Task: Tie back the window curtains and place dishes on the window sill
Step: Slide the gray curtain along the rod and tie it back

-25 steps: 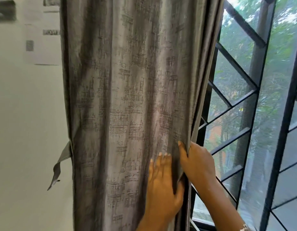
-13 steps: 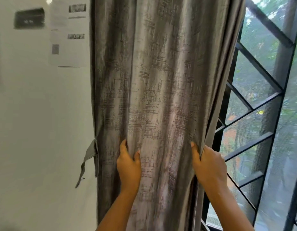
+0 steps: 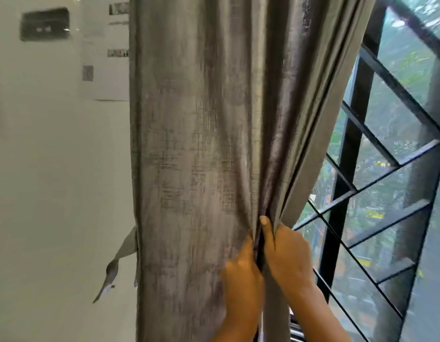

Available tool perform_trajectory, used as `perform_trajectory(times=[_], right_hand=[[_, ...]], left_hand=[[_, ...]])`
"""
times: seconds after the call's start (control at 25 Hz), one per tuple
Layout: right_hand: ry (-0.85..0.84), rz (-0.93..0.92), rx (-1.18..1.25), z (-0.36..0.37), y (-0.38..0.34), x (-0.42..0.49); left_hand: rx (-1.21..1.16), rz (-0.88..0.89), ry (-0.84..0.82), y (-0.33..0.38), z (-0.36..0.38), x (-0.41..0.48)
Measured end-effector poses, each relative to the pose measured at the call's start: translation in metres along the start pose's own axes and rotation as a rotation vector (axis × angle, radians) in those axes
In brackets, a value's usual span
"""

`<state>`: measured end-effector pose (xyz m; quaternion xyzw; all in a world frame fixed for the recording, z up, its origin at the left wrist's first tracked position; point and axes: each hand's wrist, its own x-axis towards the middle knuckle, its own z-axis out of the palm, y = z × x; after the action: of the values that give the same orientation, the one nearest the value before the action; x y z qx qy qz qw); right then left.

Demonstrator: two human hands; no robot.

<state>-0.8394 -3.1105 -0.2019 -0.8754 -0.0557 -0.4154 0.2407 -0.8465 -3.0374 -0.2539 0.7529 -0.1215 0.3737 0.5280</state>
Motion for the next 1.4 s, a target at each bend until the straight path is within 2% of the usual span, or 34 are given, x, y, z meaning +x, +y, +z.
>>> perform_trajectory(times=[0.12, 0.32, 0.4, 0.44, 0.56, 0.68, 0.72, 0.8, 0.88, 0.96, 1.28, 1.4], right_hand=[[-0.042, -0.010, 0.005, 0.006, -0.013, 0.000], [0.004, 0.088, -0.088, 0.024, -0.014, 0.009], [0.024, 0.108, -0.067, 0.028, -0.015, 0.010], [0.035, 0.114, -0.050, 0.032, -0.017, 0.011], [0.091, 0.151, -0.022, 0.031, -0.014, 0.011], [0.117, 0.196, -0.012, 0.038, -0.014, 0.014], [0.116, 0.209, -0.013, 0.040, -0.014, 0.015], [0.116, 0.215, -0.016, 0.044, -0.015, 0.017], [0.119, 0.232, 0.002, 0.045, -0.015, 0.018], [0.125, 0.246, 0.015, 0.046, -0.015, 0.018], [0.058, 0.277, -0.200, 0.080, -0.033, -0.013], [0.061, 0.278, -0.245, 0.085, -0.041, -0.014]], left_hand=[[0.040, -0.015, -0.126, -0.005, -0.002, 0.002], [-0.052, 0.088, -0.087, -0.014, -0.021, 0.005], [0.099, 0.157, 0.129, -0.035, -0.035, -0.001], [0.154, 0.130, 0.263, -0.049, -0.045, -0.005], [0.228, -0.109, 0.537, -0.084, -0.075, -0.007], [0.158, -0.381, 0.669, -0.114, -0.098, 0.008], [0.137, -0.450, 0.654, -0.123, -0.104, 0.015], [-0.032, -0.488, 0.505, -0.138, -0.115, 0.028], [-0.346, -0.436, 0.260, -0.145, -0.122, 0.041], [-0.460, -0.369, 0.104, -0.146, -0.128, 0.055], [-0.539, -0.264, 0.122, -0.138, -0.110, 0.071], [-0.558, -0.248, 0.034, -0.124, -0.096, 0.059]])
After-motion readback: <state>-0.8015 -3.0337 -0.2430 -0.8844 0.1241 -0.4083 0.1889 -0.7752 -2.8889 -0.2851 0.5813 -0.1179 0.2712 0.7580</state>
